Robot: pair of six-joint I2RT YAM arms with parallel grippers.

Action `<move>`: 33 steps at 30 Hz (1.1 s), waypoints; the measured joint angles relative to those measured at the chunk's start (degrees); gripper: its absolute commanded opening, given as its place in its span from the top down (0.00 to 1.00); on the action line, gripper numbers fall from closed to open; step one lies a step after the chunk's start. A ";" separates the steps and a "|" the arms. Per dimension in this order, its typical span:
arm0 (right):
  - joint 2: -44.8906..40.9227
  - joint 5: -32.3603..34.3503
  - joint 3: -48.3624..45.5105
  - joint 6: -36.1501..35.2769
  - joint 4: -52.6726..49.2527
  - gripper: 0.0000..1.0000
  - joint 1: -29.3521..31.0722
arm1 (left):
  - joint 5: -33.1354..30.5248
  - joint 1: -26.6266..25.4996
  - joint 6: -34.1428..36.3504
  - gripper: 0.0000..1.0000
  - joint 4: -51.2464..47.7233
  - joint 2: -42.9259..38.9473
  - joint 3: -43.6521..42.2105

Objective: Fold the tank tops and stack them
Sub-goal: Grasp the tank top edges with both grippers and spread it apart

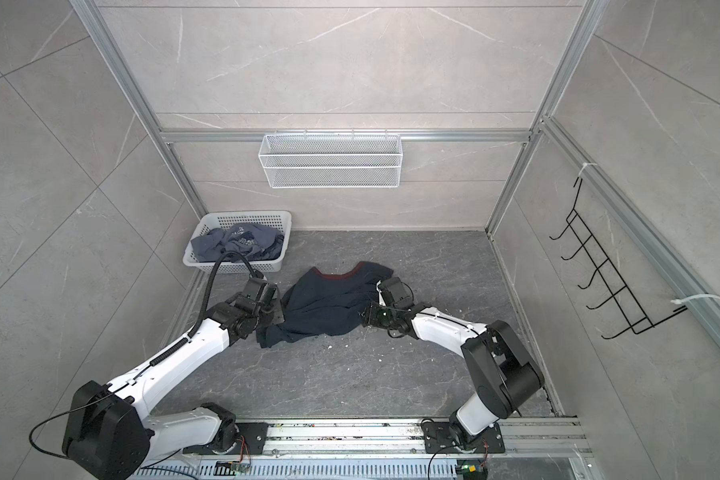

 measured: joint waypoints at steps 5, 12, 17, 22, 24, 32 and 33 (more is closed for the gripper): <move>0.28 2.05 1.42 -1.68 -0.70 0.69 0.00 | 0.00 0.04 -0.22 0.56 -1.27 -0.02 -0.50; 0.20 6.16 2.93 -4.66 -4.00 0.98 0.02 | 0.00 0.11 -0.50 0.31 -2.27 -6.73 -3.65; -3.37 9.88 3.30 -6.23 -8.90 1.00 0.00 | -0.44 0.15 -0.63 0.26 -4.07 -11.43 -3.80; -14.40 16.15 3.37 -8.66 -15.32 1.00 0.00 | -1.88 0.33 -0.90 0.25 -5.09 -12.74 -4.37; -19.98 18.45 3.32 -9.42 -17.49 0.90 0.00 | -2.23 0.63 -0.92 0.24 -5.49 -12.79 -4.50; -19.71 12.96 -1.20 -6.29 -14.27 0.52 -0.22 | -2.93 1.40 -1.01 0.23 -5.44 -10.73 -4.55; -17.92 12.00 -1.99 -5.31 -13.31 0.49 -0.22 | -2.91 1.40 -1.07 0.23 -5.44 -10.62 -4.55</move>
